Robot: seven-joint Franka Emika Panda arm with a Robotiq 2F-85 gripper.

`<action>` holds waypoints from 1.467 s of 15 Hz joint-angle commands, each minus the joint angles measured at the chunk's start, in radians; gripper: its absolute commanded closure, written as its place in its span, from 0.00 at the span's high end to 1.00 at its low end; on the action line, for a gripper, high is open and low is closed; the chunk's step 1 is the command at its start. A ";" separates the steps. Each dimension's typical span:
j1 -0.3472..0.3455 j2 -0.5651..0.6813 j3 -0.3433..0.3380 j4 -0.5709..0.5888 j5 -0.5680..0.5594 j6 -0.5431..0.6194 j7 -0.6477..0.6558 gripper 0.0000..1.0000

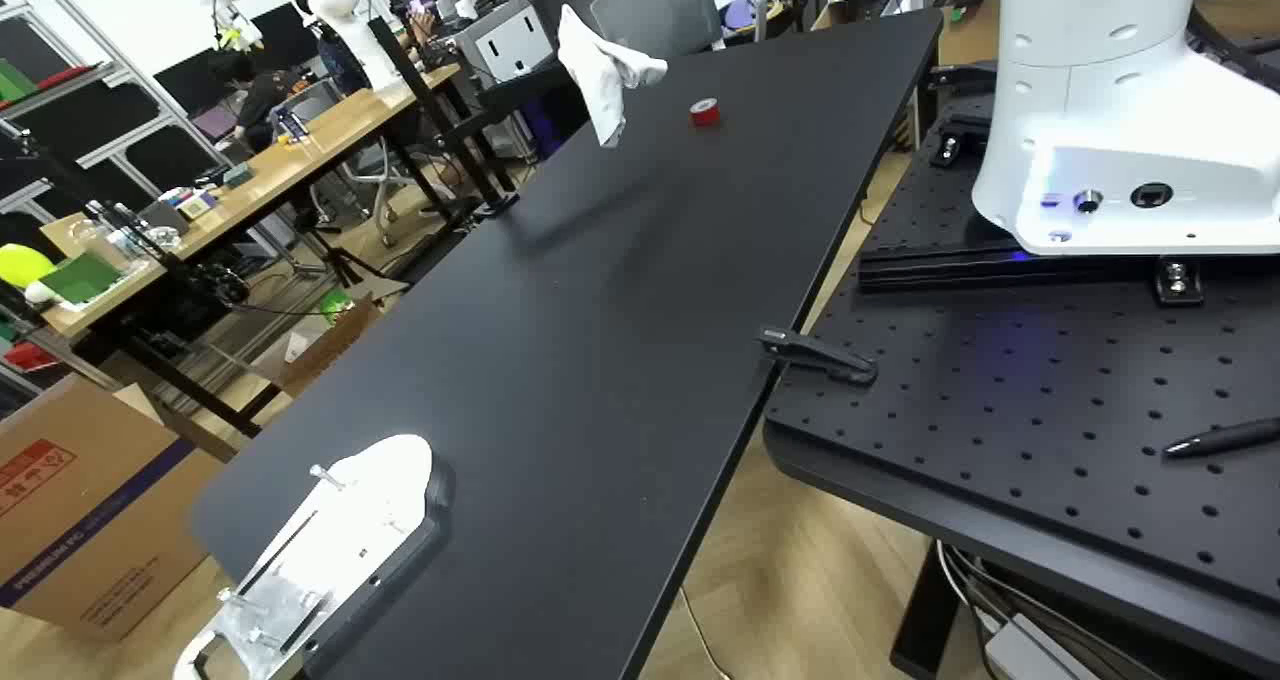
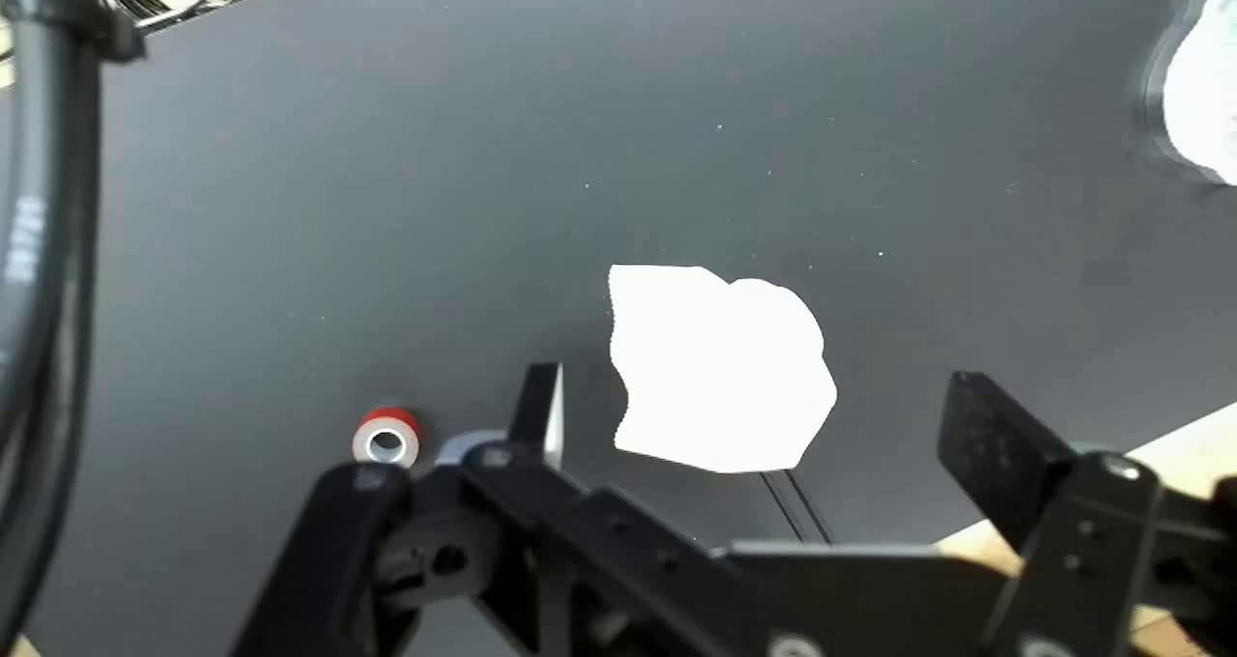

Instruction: Unhang the cloth and put it on the table

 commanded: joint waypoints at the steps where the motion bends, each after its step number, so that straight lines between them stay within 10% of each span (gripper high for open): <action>1: -0.016 0.003 0.013 0.002 0.004 -0.001 -0.004 1.00; 13: -0.016 0.008 0.019 0.003 -0.008 0.015 -0.001 1.00; 22: 0.025 0.256 0.119 0.071 -0.259 0.187 -0.057 1.00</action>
